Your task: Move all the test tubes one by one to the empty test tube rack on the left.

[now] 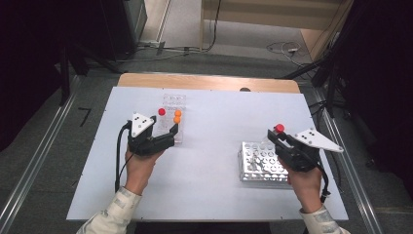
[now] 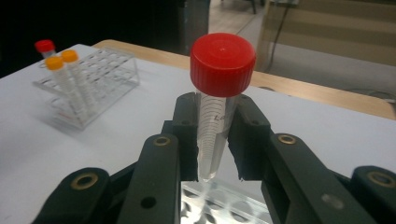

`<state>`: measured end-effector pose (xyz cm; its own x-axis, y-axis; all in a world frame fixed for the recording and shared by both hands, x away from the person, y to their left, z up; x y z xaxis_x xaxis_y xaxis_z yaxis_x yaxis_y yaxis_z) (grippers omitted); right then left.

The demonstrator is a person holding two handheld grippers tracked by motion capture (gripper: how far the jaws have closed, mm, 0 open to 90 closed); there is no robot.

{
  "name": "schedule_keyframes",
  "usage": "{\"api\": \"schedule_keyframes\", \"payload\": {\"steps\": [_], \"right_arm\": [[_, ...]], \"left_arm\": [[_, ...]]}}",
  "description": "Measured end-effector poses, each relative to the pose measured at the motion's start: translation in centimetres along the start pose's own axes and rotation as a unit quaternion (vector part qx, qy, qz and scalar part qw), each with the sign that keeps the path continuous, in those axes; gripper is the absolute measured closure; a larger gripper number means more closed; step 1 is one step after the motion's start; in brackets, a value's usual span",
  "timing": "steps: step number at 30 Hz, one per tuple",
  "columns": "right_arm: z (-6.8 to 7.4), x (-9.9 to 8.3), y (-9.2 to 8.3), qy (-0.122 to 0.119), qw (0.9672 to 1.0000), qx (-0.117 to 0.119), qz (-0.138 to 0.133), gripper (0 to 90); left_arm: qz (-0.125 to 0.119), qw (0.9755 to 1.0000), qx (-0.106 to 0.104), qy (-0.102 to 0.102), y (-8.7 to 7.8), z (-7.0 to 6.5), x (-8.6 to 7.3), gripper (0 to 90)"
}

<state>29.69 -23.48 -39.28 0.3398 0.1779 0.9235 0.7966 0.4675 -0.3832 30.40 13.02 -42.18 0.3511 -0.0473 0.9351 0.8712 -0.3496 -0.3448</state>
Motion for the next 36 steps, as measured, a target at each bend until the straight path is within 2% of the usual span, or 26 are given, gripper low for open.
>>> {"api": "schedule_keyframes", "payload": {"steps": [6,10,18,27,36], "right_arm": [[3.1,0.3,2.0,-0.016,0.9991,0.038,0.008,71.2],[4.6,0.3,3.1,-0.021,0.9981,0.056,0.011,71.2],[6.5,0.0,5.1,-0.025,0.9962,0.078,0.027,71.2],[8.6,-0.8,6.9,-0.045,0.9935,0.096,0.041,71.3],[10.9,-1.7,8.3,-0.061,0.9900,0.116,0.053,71.2]], "left_arm": [[-0.005,0.9998,-0.018,0.008,-0.4,-1.1,0.3,22.5],[-0.007,0.9996,-0.026,0.009,-0.6,-1.7,0.3,22.5],[-0.004,0.9990,-0.042,0.018,-0.6,-2.8,0.3,22.5],[-0.004,0.9978,-0.061,0.026,-0.7,-4.0,0.2,22.6],[0.000,0.9947,-0.096,0.037,-0.9,-5.9,0.1,24.0]]}}
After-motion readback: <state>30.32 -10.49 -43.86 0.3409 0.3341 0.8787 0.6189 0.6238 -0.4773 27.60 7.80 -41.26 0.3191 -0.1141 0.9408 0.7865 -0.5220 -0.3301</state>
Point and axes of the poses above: each handheld gripper's, and its own axes: y roughly forward along the jaws, x roughly out of its top, z roughly to its left, the point moved 3 cm from there along y, roughly forward along the jaws, and after that the axes turned 2 degrees about y, right-handed, at the moved point
